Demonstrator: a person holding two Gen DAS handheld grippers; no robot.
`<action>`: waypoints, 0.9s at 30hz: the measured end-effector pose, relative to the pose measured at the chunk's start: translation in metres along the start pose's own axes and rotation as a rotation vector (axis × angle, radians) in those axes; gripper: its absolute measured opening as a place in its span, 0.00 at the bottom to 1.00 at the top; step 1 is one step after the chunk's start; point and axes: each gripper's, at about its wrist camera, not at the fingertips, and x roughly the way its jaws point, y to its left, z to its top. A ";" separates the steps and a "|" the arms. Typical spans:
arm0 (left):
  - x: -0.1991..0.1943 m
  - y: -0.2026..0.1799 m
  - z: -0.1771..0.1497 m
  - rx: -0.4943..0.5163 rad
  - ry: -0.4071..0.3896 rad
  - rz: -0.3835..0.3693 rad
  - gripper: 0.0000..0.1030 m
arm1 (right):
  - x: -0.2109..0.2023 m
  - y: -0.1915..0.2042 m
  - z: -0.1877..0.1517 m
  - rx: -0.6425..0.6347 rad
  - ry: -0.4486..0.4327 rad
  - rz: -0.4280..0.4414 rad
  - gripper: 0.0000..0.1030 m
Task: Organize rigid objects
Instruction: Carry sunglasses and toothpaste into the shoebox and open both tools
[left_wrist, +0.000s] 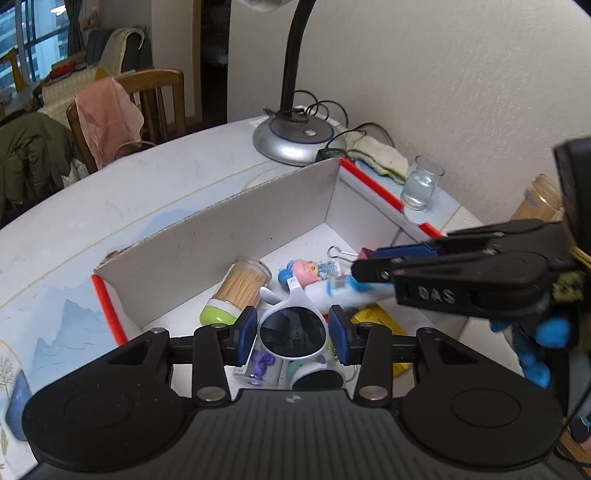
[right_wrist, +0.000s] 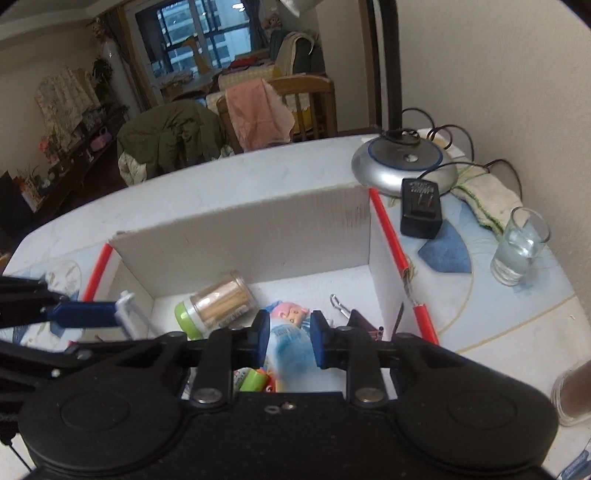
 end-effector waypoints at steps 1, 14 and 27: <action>0.004 0.000 0.001 -0.003 0.007 -0.001 0.40 | 0.001 -0.001 -0.001 0.000 0.006 0.003 0.23; 0.060 -0.007 0.013 -0.005 0.079 0.001 0.40 | 0.001 -0.021 -0.021 0.029 0.069 0.078 0.24; 0.074 -0.011 0.008 -0.003 0.116 0.009 0.46 | -0.002 -0.021 -0.029 0.009 0.086 0.080 0.28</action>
